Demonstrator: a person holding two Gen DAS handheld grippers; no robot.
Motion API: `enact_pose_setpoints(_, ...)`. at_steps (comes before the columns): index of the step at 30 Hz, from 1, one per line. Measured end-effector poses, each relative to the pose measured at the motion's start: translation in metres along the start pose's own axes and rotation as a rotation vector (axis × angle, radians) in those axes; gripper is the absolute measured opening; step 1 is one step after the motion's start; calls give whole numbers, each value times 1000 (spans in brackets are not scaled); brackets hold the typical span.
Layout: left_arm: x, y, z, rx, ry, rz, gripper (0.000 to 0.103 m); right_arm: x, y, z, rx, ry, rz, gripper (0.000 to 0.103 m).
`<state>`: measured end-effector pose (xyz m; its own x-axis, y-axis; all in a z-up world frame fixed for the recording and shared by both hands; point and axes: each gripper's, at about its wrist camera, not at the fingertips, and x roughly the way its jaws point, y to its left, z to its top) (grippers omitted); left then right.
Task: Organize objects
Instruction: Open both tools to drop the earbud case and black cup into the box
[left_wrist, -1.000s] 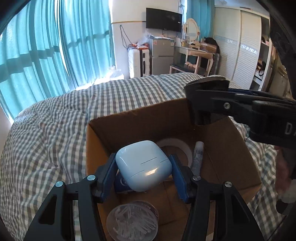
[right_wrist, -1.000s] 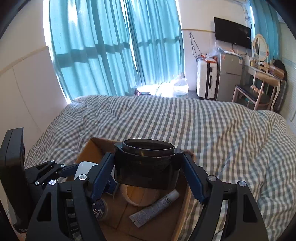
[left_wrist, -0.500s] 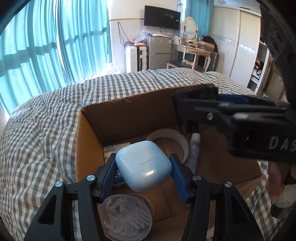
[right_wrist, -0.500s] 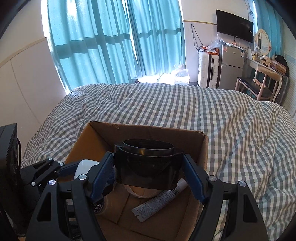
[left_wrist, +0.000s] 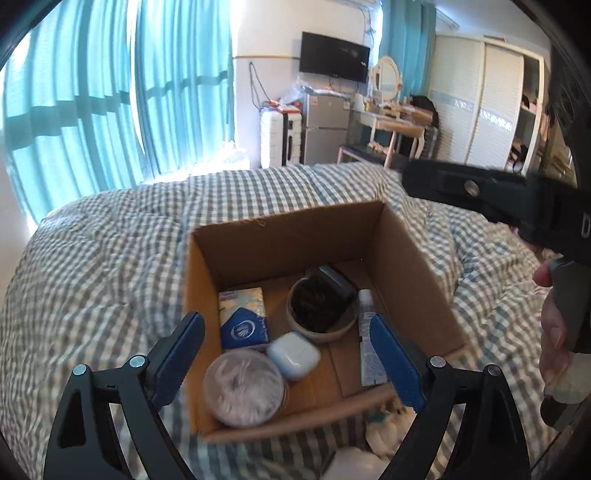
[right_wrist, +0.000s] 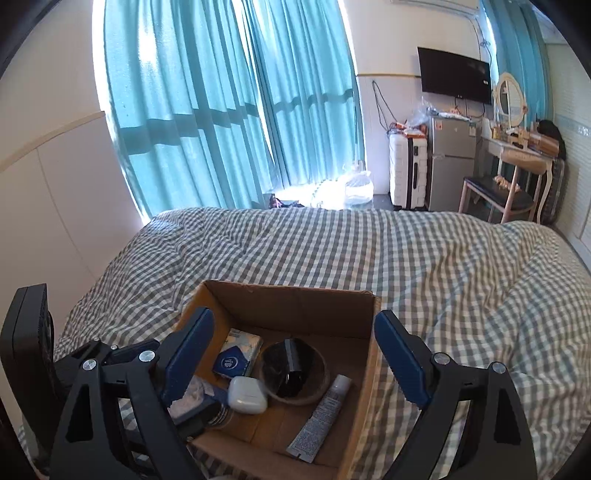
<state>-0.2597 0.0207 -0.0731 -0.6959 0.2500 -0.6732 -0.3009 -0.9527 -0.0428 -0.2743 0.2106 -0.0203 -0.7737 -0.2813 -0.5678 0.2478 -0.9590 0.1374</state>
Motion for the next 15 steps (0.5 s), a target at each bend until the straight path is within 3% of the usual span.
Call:
enact_pose_setpoints(8, -78, 18, 1, -82, 13, 17, 96, -83, 11, -9, -51, -73, -21, 89)
enact_pose_setpoints(15, -121, 21, -26, -69, -1, 87, 97, -115, 23, -35, -98, -9, 0, 89)
